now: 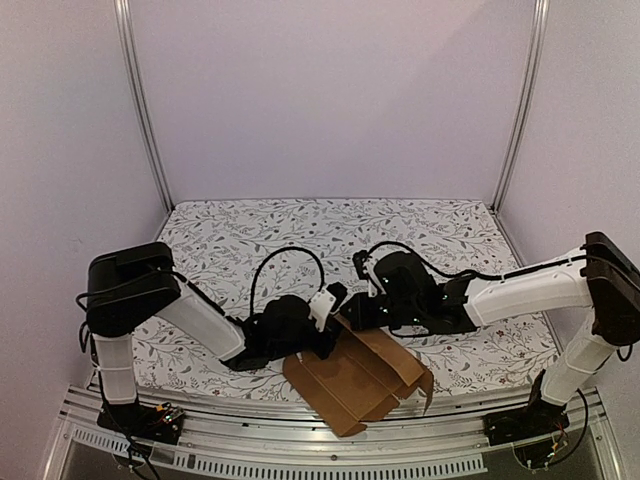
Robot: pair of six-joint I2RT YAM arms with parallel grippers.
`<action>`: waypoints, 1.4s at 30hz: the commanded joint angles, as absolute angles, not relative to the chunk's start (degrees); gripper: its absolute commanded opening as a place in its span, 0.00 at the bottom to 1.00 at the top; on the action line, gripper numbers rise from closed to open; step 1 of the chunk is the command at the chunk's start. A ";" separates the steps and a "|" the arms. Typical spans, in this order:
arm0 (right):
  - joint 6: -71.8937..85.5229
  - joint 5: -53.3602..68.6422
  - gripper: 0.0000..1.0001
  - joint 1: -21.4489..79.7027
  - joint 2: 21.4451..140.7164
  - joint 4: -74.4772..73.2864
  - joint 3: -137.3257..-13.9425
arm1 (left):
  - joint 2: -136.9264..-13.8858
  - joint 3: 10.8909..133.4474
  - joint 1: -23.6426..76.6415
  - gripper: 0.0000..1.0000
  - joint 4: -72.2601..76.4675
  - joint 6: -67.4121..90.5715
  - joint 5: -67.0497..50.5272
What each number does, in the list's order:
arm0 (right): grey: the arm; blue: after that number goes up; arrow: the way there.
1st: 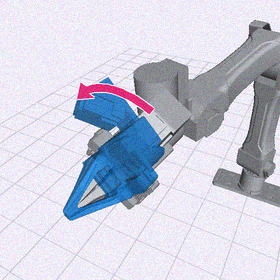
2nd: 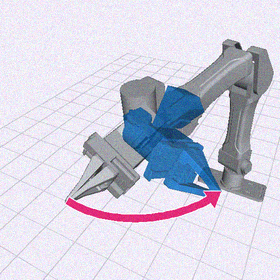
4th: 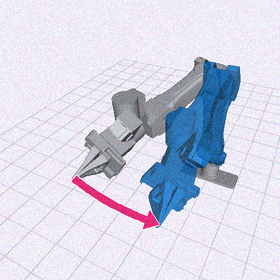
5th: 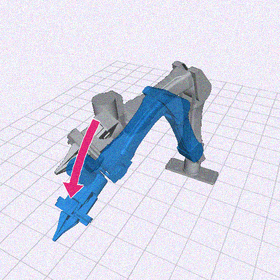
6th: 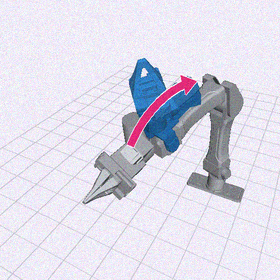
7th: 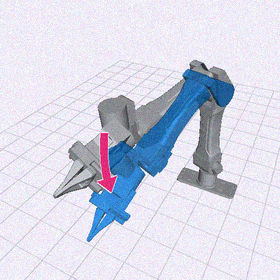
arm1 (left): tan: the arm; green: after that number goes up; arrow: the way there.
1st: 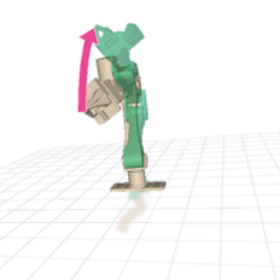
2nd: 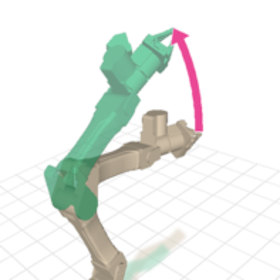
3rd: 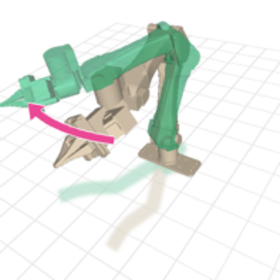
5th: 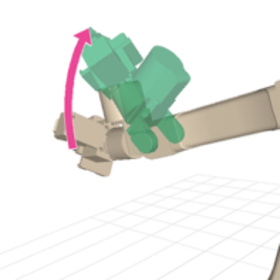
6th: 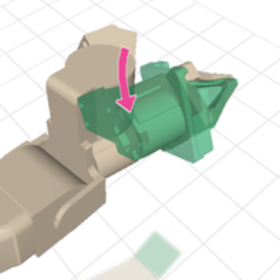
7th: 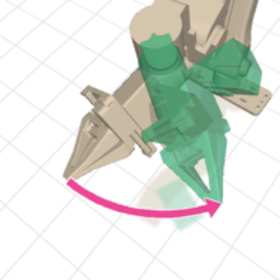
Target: Fold the paper box
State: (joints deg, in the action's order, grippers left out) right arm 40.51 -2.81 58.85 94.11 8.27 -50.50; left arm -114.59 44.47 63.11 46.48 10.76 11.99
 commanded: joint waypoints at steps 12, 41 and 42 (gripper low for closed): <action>38.15 -2.30 0.41 57.28 81.48 -6.92 -47.63 | -109.14 41.05 63.72 0.00 40.87 3.59 10.53; 38.51 2.06 0.69 56.73 77.96 -8.61 -43.56 | -106.24 55.15 63.20 0.00 4.32 4.90 9.00; 38.50 2.56 0.69 56.77 77.96 -8.56 -43.45 | -106.33 55.60 63.24 0.00 3.76 4.95 8.77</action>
